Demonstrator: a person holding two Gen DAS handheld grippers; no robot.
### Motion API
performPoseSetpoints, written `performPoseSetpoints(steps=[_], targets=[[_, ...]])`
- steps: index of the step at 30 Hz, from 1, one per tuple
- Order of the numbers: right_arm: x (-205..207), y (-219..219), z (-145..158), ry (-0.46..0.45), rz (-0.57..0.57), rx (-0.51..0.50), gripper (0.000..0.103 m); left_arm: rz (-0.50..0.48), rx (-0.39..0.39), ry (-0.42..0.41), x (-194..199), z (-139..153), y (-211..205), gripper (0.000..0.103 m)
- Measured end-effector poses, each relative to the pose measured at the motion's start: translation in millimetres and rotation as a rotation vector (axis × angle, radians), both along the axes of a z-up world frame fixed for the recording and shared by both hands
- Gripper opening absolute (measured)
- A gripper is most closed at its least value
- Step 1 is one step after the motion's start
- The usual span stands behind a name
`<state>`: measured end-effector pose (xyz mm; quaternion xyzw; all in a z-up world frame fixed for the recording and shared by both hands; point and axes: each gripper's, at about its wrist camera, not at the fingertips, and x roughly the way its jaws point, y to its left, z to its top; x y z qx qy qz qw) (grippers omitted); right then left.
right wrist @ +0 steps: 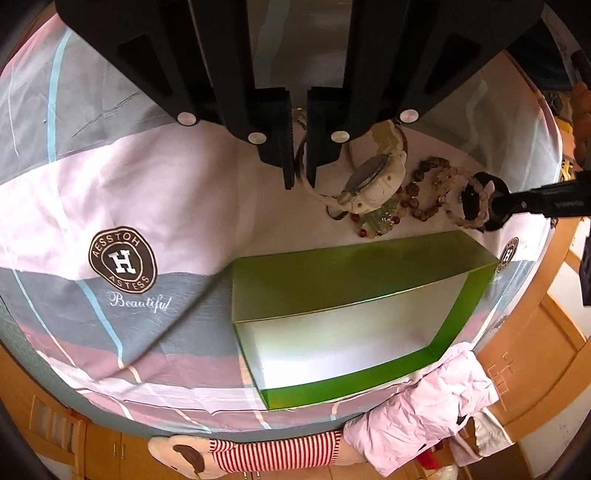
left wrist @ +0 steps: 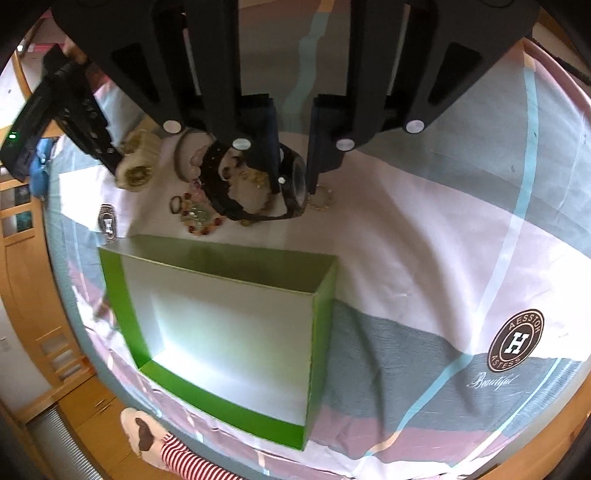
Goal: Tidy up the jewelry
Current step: 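Grasp the black strap watch with the left tool while the right tool reaches for the white watch, then lift the black watch with the left tool while the right tool grasps the white watch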
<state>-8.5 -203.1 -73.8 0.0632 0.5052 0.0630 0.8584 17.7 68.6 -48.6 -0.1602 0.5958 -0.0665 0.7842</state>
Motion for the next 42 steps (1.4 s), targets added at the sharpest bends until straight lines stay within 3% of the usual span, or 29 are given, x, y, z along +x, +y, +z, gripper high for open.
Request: performPoseSetpoints(steps=[6, 10, 13, 17, 20, 24, 28, 36, 39, 42], targets=[[-1.0, -5.6, -7.1, 0.001, -0.036, 0.005, 0.006, 0.028, 0.004, -0.021, 1.8, -1.9, 5.9, 0.013], [-2.2, -1.9, -11.5, 0.019, -0.033, -0.015, 0.008, 0.029, 0.052, -0.014, 0.0, -5.1, 8.9, 0.015], [-1.8, -4.5, -13.1, 0.03, -0.057, -0.005, 0.015, 0.059, 0.092, 0.031, 1.9, -16.0, 16.9, 0.024], [-3.3, -13.1, -1.0, -0.023, -0.101, -0.014, 0.035, 0.078, 0.103, 0.05, 2.9, -22.0, 21.1, 0.039], [-4.6, -17.3, 3.5, -0.046, -0.118, -0.01, 0.04, 0.076, 0.112, 0.054, 4.0, -24.0, 20.2, 0.041], [-5.8, -7.3, -2.5, -0.02, -0.054, 0.019, 0.04, 0.071, 0.116, 0.069, 7.0, -30.3, 17.0, 0.041], [-4.9, 9.0, -10.9, 0.009, -0.002, -0.003, 0.057, 0.07, 0.126, 0.07, 10.0, -33.9, 11.1, 0.053], [2.7, 31.2, -31.2, 0.029, 0.043, -0.091, 0.057, 0.075, 0.148, 0.085, 11.8, -44.1, 11.7, 0.053], [4.6, 34.3, -33.6, 0.013, 0.039, -0.118, 0.057, 0.07, 0.151, 0.086, 12.8, -47.6, 11.1, 0.048], [6.9, 32.6, -34.9, 0.026, 0.063, -0.053, 0.033, 0.051, 0.161, 0.087, 13.6, -50.3, 5.7, 0.032]])
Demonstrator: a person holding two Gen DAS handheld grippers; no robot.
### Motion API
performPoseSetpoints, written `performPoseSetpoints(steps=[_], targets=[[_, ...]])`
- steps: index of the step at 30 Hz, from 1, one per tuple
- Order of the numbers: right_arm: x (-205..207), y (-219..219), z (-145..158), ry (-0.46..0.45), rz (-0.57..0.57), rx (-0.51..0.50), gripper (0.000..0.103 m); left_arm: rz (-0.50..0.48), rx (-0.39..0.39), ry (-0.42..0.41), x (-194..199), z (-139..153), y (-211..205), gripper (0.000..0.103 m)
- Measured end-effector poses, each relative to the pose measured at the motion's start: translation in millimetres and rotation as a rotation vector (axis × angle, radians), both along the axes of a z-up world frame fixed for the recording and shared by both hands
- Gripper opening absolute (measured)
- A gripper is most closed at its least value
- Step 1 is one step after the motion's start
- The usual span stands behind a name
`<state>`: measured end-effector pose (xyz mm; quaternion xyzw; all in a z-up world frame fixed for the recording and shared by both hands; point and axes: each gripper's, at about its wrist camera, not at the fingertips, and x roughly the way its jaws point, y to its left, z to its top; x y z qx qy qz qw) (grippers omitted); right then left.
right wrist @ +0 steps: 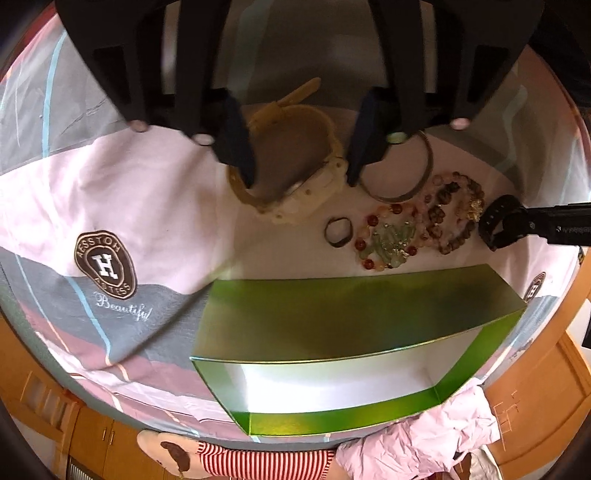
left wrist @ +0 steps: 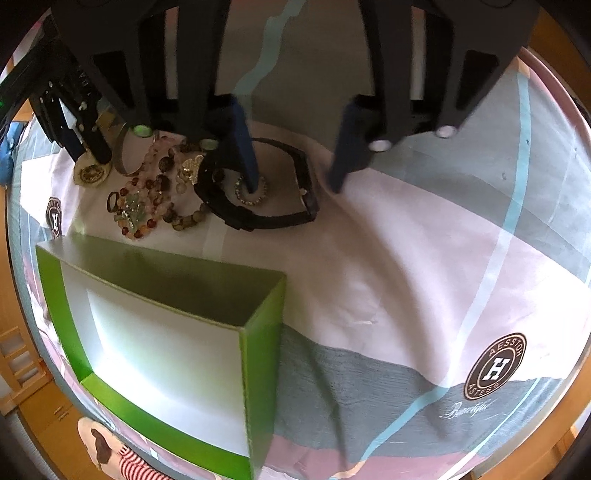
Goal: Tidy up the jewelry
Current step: 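Lift the black watch with the left tool while the right tool grasps the white watch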
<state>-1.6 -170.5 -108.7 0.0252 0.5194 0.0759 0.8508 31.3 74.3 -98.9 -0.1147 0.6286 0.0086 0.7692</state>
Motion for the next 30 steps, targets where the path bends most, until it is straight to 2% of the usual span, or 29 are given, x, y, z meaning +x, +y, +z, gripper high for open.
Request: performPoseSetpoints(steps=[1, 3, 4, 6, 13, 18, 21, 24, 26, 30], targets=[[-1.6, 3.5, -1.2, 0.003, 0.001, 0.005, 0.026, -0.004, 0.004, 0.0, 0.0, -0.4, -0.9, 0.029], [-2.6, 5.5, -0.9, -0.004, 0.007, -0.006, 0.024, -0.014, 0.026, -0.008, 0.5, -0.3, -5.0, 0.023], [-3.0, 6.0, 0.1, -0.009, 0.013, -0.004, 0.023, -0.013, 0.023, -0.01, 0.8, -0.2, -5.7, 0.015], [-4.3, 4.8, 3.1, -0.018, 0.019, 0.012, 0.021, -0.01, 0.002, -0.012, 1.4, 1.1, -5.3, 0.011], [-3.1, -5.0, 11.9, -0.048, -0.013, -0.002, 0.02, -0.007, -0.045, -0.057, 2.0, 15.0, -4.0, 0.01], [1.0, -6.5, 2.0, -0.001, -0.01, -0.012, 0.02, -0.002, -0.028, -0.011, 5.8, 1.3, -5.4, 0.01], [0.2, -3.5, 2.3, -0.004, -0.004, -0.034, 0.02, -0.002, -0.027, -0.002, 3.6, -1.2, -3.7, 0.01], [1.2, -4.1, 1.2, -0.001, -0.014, -0.034, 0.026, -0.004, -0.022, 0.002, 5.9, -2.0, -5.7, 0.012], [3.2, -5.6, -0.7, 0.001, -0.02, -0.035, 0.035, -0.006, -0.016, 0.01, 7.0, -4.6, -7.3, 0.013], [4.9, -7.6, -2.8, -0.002, -0.024, -0.034, 0.037, -0.013, -0.01, 0.015, 8.0, -7.3, -9.1, 0.014]])
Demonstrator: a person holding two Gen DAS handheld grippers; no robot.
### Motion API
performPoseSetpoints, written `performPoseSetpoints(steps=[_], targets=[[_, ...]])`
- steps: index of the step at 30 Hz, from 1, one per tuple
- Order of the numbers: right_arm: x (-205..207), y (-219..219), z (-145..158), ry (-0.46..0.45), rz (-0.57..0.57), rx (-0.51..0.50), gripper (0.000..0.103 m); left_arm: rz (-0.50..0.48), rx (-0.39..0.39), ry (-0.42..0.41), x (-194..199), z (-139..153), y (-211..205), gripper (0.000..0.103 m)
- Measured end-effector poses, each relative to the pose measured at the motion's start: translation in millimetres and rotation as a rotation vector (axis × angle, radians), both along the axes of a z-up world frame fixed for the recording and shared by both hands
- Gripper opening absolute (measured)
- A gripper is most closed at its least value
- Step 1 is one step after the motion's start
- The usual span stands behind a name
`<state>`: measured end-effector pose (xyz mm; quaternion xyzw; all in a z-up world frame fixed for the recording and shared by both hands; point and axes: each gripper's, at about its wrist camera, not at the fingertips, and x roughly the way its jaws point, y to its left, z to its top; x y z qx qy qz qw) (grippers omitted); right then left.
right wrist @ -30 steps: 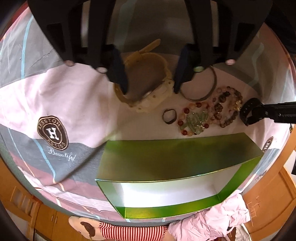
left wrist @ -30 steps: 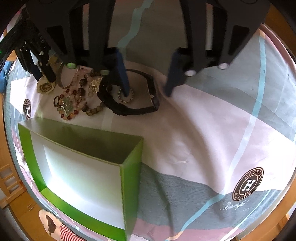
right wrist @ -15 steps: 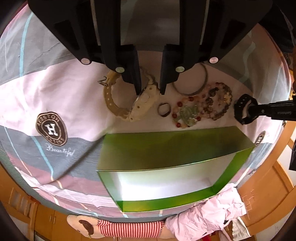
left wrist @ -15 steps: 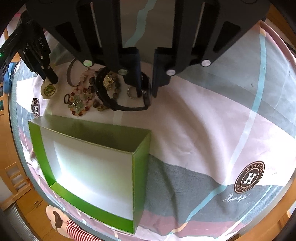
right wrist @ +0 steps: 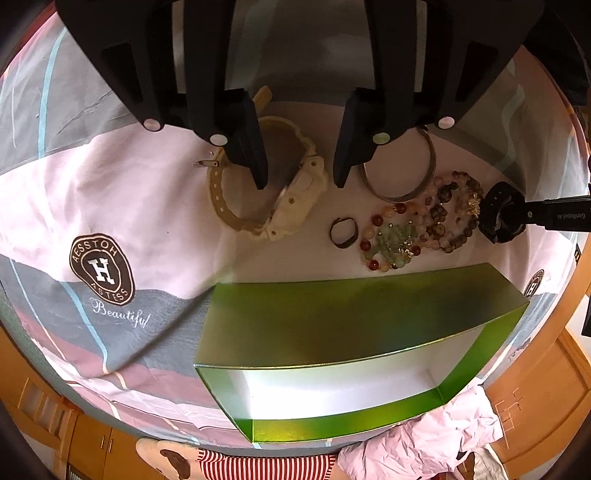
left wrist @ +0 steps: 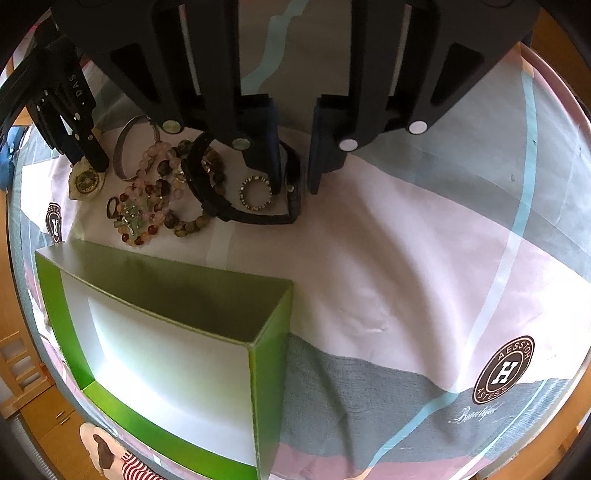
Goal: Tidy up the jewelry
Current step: 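Lift the black watch with the left tool while the right tool grasps the white watch, then lower both watches into the green box and open both tools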
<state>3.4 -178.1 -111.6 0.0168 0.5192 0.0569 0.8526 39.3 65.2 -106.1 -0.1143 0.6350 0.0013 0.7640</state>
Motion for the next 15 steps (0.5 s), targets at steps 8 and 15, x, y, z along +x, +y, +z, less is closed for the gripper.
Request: performPoseSetpoints(steps=[8, 15], targets=[[-0.2, 1.4, 8.9, -0.022, 0.002, 0.019, 0.022, 0.001, -0.011, -0.061, -2.7, 14.2, -1.5, 0.011], [3.6, 4.5, 57.4, -0.143, -0.022, 0.056, 0.022, -0.01, -0.056, -0.202, -5.3, 56.1, -13.3, 0.011]])
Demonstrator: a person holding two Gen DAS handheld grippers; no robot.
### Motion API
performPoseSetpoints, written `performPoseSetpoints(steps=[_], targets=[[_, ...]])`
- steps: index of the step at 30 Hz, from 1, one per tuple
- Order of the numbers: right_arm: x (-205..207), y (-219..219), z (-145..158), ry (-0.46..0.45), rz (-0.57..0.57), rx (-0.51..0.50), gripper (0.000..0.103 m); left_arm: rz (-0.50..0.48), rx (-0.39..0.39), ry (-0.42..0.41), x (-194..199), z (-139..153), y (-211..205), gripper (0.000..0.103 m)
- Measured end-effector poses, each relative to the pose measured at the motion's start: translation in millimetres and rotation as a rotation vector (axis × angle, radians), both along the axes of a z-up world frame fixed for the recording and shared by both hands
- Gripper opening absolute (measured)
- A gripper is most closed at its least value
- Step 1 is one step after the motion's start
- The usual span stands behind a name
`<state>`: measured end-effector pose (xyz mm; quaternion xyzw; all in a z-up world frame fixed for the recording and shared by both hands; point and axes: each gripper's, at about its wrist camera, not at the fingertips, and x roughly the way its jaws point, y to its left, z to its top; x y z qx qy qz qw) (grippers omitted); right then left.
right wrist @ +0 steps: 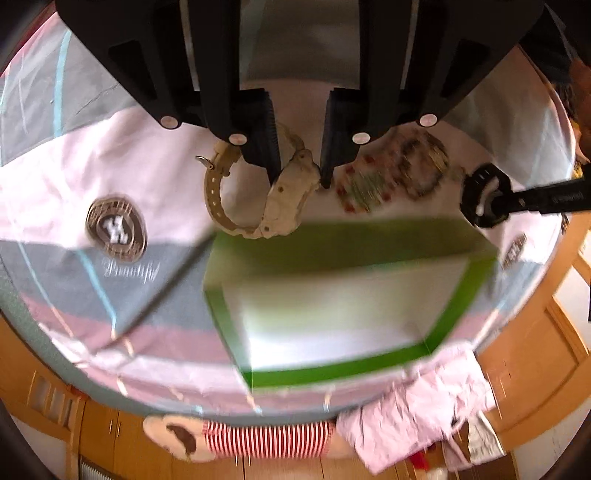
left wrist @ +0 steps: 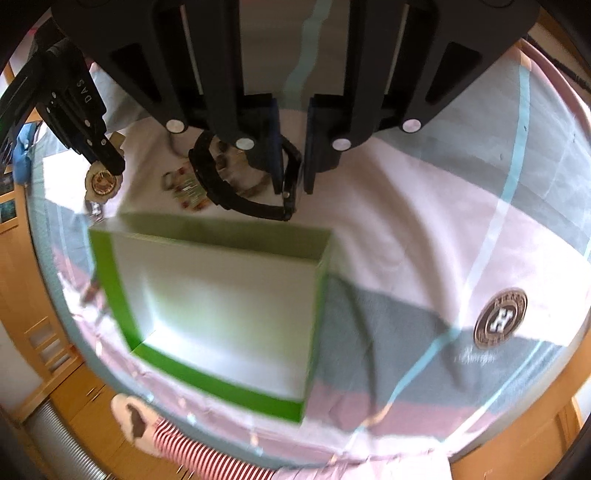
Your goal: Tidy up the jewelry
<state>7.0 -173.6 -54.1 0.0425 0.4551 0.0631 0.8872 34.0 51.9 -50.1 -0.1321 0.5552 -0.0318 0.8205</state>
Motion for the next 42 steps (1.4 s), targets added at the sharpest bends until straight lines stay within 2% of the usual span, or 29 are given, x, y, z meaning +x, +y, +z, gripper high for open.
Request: performPoseSetpoints(steps=[5, 8, 10, 12, 15, 17, 21, 22, 25, 26, 28, 30, 31, 33, 35, 36, 38, 42], targets=[[10.3, 16.0, 32.3, -0.104, 0.039, -0.018, 0.022, 0.008, -0.02, -0.099, 1.0, 27.5, -5.1, 0.011], [27.8, 22.8, 46.3, -0.171, 0.086, -0.038, 0.022, -0.054, -0.019, -0.103, 13.6, 41.4, -10.2, 0.011], [46.7, 23.9, 44.4, -0.192, 0.105, -0.047, 0.022, -0.083, 0.021, -0.126, 27.0, 45.7, -15.7, 0.011], [68.4, 20.9, 32.9, -0.178, 0.105, -0.055, 0.022, -0.08, 0.094, -0.162, 43.4, 43.7, -18.1, 0.011], [93.8, 15.4, 8.0, -0.108, 0.072, -0.077, 0.022, -0.064, 0.085, -0.137, 62.9, 32.6, -14.5, 0.011], [103.8, 11.5, -4.3, -0.056, 0.052, -0.033, 0.022, -0.067, 0.078, -0.123, 74.9, 25.1, -11.8, 0.011], [107.8, 22.7, -10.2, -0.033, 0.058, -0.05, 0.022, -0.044, 0.103, -0.135, 87.7, 15.9, -3.6, 0.011], [106.0, 26.8, -10.0, -0.031, 0.059, -0.074, 0.026, -0.039, 0.094, -0.124, 90.7, 11.3, -0.8, 0.011], [90.8, 33.0, 4.3, -0.078, 0.073, -0.092, 0.053, -0.015, 0.062, -0.091, 89.4, 5.4, 7.8, 0.012], [82.8, 34.0, 12.9, -0.096, 0.086, -0.082, 0.055, -0.014, 0.057, -0.092, 86.1, 7.9, 9.2, 0.013], [68.1, 34.8, 25.5, -0.109, 0.113, -0.069, 0.057, -0.032, 0.038, -0.112, 77.1, 16.9, 9.1, 0.032], [53.2, 33.1, 32.0, -0.101, 0.135, -0.049, 0.057, -0.044, 0.047, -0.123, 63.6, 27.2, 6.1, 0.046], [46.2, 32.7, 32.1, -0.082, 0.146, -0.038, 0.057, -0.054, 0.071, -0.123, 54.3, 31.0, 3.3, 0.047], [34.6, 34.6, 20.9, -0.013, 0.182, -0.011, 0.055, -0.094, 0.099, -0.104, 38.4, 31.6, -2.8, 0.047], [30.0, 40.1, 3.7, 0.052, 0.223, -0.008, 0.027, -0.11, 0.099, -0.076, 26.8, 27.5, -5.8, 0.042], [29.2, 43.2, -6.2, 0.084, 0.237, -0.013, 0.026, -0.103, 0.092, -0.054, 22.8, 22.7, -5.5, 0.034], [27.4, 49.8, -24.9, 0.134, 0.26, -0.009, 0.026, -0.102, 0.092, -0.029, 21.8, 16.0, -4.7, 0.033], [26.7, 60.7, -42.8, 0.195, 0.271, 0.008, 0.026, -0.083, 0.079, 0.025, 23.1, 1.3, -3.2, 0.033]])
